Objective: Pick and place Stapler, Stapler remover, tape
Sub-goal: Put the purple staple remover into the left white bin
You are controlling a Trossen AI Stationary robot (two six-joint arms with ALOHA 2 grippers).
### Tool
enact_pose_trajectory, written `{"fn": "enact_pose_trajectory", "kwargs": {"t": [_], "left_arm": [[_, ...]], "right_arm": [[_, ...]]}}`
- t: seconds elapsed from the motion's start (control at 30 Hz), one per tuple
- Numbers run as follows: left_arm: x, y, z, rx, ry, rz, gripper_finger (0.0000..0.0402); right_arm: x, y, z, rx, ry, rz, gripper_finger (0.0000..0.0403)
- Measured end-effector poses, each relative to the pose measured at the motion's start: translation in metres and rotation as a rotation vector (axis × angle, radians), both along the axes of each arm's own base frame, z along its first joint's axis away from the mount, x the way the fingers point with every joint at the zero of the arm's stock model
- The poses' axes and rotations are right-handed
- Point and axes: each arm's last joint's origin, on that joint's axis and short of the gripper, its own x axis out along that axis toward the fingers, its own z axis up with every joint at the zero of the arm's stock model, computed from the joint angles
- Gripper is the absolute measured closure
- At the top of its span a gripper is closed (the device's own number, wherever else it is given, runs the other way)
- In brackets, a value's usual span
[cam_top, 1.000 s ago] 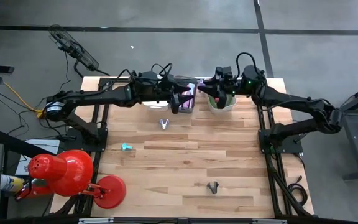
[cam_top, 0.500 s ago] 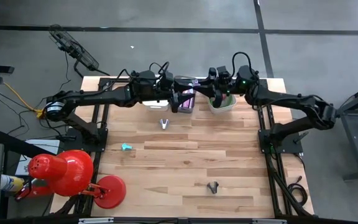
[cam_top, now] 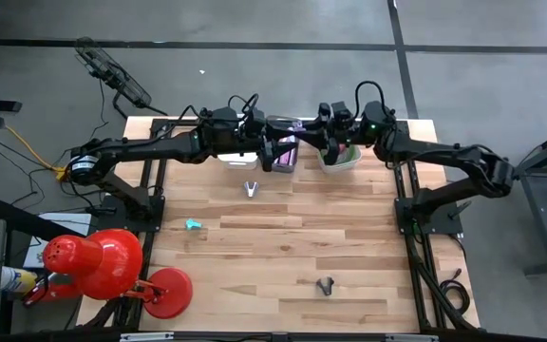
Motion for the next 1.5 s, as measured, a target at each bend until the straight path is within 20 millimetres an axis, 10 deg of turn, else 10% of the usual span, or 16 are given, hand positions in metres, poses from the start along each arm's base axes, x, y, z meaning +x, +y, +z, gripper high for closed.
{"fn": "enact_pose_trajectory", "kwargs": {"t": [0.8, 1.2, 1.5], "left_arm": [[0.0, -0.001, 0.0, -0.022, -0.003, -0.027, 0.0178], [0.0, -0.001, 0.0, -0.018, -0.002, -0.037, 0.0315], [0.0, -0.001, 0.0, -0.018, 0.001, -0.03, 0.0317]], "right_arm": [[0.014, 0.001, -0.008, 0.044, -0.031, 0.02, 0.0323], [0.014, 0.003, -0.007, 0.045, -0.032, 0.03, 0.0323], [0.014, 0.003, -0.008, 0.047, -0.021, 0.032, 0.0323]]}}
